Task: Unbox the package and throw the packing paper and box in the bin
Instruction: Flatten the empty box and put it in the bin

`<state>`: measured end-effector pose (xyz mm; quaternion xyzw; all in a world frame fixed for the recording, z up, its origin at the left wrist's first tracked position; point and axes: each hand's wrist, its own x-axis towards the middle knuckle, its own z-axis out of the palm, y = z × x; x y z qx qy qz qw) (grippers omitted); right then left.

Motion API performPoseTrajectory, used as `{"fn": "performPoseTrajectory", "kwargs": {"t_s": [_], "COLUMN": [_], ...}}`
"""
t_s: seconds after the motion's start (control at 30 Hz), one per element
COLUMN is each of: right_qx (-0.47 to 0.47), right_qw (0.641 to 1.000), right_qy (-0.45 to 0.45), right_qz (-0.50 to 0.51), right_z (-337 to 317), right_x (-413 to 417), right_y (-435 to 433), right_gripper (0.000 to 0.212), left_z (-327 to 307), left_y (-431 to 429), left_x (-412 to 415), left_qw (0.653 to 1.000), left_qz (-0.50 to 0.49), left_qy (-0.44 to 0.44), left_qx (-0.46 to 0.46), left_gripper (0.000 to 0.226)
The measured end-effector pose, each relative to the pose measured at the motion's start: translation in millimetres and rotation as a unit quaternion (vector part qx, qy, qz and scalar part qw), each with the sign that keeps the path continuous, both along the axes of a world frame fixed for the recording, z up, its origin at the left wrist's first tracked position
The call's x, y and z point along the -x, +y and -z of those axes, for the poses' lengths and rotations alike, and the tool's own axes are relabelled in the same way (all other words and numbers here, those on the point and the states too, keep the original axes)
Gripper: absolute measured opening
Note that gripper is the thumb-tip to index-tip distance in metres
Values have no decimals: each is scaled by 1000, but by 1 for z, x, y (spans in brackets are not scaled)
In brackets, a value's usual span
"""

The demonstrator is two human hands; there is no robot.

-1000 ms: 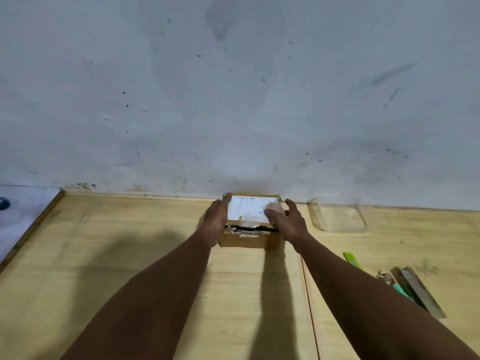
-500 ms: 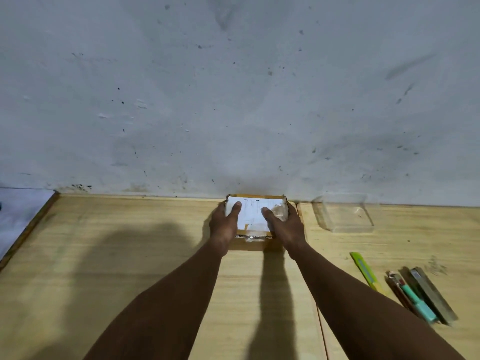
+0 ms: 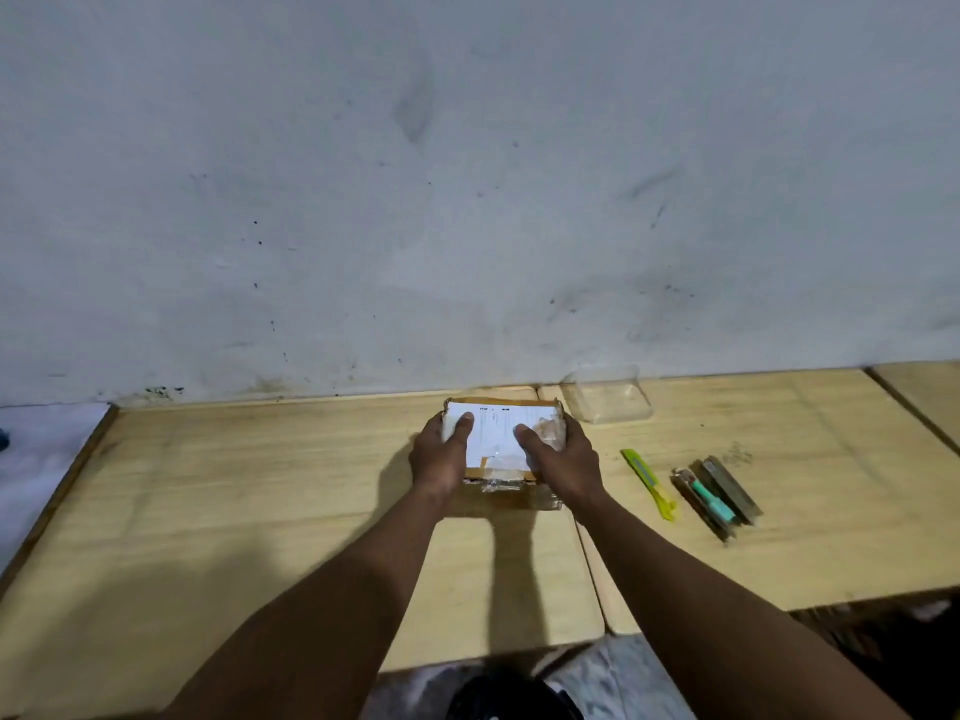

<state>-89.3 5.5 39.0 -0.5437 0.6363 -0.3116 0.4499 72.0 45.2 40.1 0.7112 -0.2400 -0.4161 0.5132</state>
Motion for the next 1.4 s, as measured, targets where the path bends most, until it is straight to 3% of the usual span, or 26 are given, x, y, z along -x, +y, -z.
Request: {"fn": "performPoseTrajectory", "kwargs": {"t_s": [0.27,0.5,0.6,0.73,1.0,1.1,1.17,1.27,1.4], "right_qx": [-20,-70,-81,-128,-233,-261,-276,-295,-314], "right_qw": [999,993,989,983,969,963,959,952,945], "right_qy": [27,93,123,131,77,65,61,80,91], "right_qz": [11,-4,5,-3,23,30,32,30,14], "right_z": [-15,18,40,71,163,198,217,230,226], "right_x": [56,123,146,166,172,167,164,162,164], "right_y": [100,217,264,302,309,302,293,279,262], "right_gripper": [67,78,84,74,63,65,68,83,82], "left_z": [-15,25,47,82,188,232,249,245,242], "left_y": [94,210,254,289,288,280,273,258,238], "left_x": [56,130,153,168,159,149,143,135,118], "left_qw": [1000,996,992,983,952,940,928,907,888], "left_qz": [19,-10,-15,3,92,112,132,197,255], "left_qy": [-6,24,25,41,72,80,90,87,45], "left_qx": [-11,-85,-121,-178,-284,-314,-335,-361,-381], "left_gripper": [18,52,54,45,57,71,65,77,76]}}
